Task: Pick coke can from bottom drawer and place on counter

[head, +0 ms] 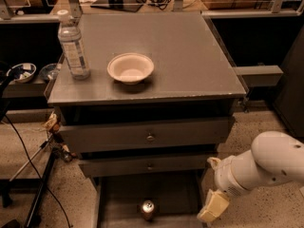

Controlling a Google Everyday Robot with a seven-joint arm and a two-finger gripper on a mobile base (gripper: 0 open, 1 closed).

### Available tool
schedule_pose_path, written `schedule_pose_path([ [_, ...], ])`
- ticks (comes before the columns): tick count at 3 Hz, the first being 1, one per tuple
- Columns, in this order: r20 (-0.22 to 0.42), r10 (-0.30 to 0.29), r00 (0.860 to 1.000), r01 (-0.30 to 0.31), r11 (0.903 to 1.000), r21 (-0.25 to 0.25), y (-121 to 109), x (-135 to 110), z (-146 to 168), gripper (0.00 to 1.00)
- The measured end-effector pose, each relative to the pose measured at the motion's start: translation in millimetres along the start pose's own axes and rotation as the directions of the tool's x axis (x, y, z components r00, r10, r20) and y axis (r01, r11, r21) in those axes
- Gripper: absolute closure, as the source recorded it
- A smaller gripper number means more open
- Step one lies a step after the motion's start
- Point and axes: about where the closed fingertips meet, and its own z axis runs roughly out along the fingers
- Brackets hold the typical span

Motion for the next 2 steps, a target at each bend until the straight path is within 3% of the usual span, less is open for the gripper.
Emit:
schedule_pose_path([
  [1, 0.004, 0.010, 1.000, -0.010, 0.9987, -0.050, 4.4, 7.0, 31.8, 0.00],
  [2, 0.004, 0.010, 1.000, -0.010, 0.9987, -0.050, 4.4, 7.0, 31.9, 0.00],
])
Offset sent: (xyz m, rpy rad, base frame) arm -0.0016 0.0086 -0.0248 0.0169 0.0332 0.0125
